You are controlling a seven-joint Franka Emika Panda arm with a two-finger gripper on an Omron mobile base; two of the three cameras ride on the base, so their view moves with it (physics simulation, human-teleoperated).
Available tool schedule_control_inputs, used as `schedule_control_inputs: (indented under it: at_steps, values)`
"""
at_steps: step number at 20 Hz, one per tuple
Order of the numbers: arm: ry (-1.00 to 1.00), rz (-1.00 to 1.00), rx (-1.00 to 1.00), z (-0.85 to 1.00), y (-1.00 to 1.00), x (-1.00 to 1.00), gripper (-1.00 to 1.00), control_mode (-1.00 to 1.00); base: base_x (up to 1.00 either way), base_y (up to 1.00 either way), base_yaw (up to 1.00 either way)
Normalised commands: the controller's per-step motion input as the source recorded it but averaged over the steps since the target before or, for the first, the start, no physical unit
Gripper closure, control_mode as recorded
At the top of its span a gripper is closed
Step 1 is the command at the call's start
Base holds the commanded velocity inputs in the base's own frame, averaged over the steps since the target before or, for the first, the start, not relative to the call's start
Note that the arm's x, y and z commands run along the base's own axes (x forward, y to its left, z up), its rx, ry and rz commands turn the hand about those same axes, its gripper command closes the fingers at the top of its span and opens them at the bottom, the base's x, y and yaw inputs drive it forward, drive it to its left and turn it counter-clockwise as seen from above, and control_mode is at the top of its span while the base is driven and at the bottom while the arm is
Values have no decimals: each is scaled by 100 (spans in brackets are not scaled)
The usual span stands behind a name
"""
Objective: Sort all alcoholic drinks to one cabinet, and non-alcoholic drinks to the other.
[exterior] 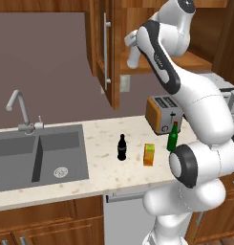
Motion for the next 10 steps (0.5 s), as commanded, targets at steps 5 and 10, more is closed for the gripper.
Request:
schedule_control_inputs:
  at_steps: [5, 10]
  values:
    - [0, 0, 0, -23, 0, 34, 100, -100, 0, 0, 0]
    - [0, 0, 0, -24, 0, 36, 100, -100, 0, 0, 0]
